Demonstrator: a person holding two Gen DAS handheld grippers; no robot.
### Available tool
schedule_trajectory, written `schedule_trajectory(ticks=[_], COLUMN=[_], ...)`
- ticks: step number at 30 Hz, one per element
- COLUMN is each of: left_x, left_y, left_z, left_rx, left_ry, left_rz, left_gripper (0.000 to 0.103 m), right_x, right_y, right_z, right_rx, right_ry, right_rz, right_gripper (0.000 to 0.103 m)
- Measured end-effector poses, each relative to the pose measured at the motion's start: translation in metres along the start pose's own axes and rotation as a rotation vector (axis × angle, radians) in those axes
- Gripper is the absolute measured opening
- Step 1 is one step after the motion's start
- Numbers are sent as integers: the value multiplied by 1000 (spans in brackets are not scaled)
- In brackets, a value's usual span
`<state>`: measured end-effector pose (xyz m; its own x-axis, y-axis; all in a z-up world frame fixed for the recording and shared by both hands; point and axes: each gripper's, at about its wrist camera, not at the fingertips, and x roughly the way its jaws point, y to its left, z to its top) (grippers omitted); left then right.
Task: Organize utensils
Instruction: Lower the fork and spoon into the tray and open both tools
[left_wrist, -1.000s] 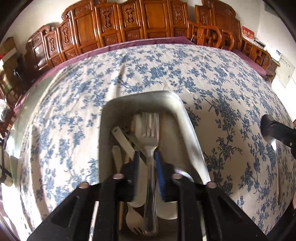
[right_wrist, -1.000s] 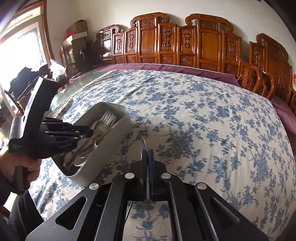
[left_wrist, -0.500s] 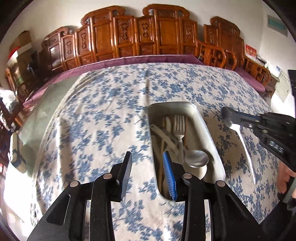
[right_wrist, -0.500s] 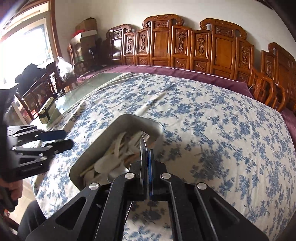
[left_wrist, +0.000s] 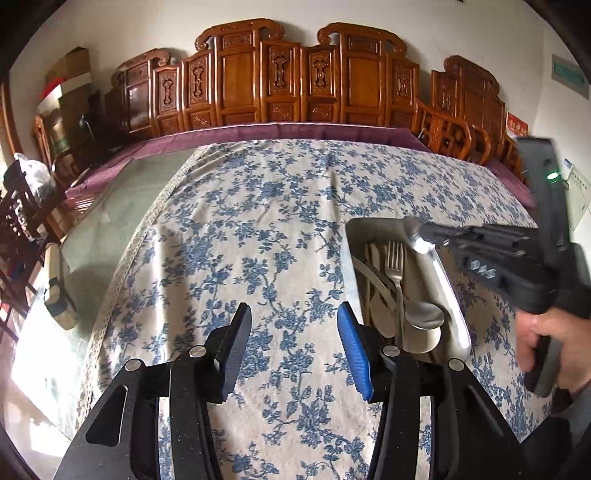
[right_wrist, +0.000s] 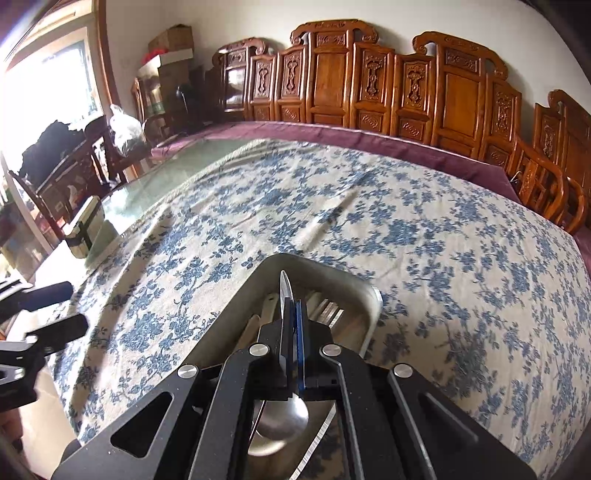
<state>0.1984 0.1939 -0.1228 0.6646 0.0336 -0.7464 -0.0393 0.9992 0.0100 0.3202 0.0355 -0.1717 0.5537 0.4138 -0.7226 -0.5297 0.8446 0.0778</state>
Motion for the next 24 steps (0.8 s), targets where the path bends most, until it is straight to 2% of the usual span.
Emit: schedule_trajectory(ticks=[9,16,21,24], left_x=[0,4,4,2], left_y=[2,-3,-5,-9], left_z=[0,-3,-4,-4], left_rx=[-11,-1,4,5], left_ry=[0,10,5,4], left_rz=[-5,-3,-2,-2], left_gripper=[46,47,58,64], right_x=[39,50,46,35], right_y=[7,0,0,-2], right_z=[-6,-8,-12,-16], right_rx=[45,99,71,50], right_ry=[56,91,96,84], right_rz=[-2,51,49,31], right_gripper=[2,3,4,19])
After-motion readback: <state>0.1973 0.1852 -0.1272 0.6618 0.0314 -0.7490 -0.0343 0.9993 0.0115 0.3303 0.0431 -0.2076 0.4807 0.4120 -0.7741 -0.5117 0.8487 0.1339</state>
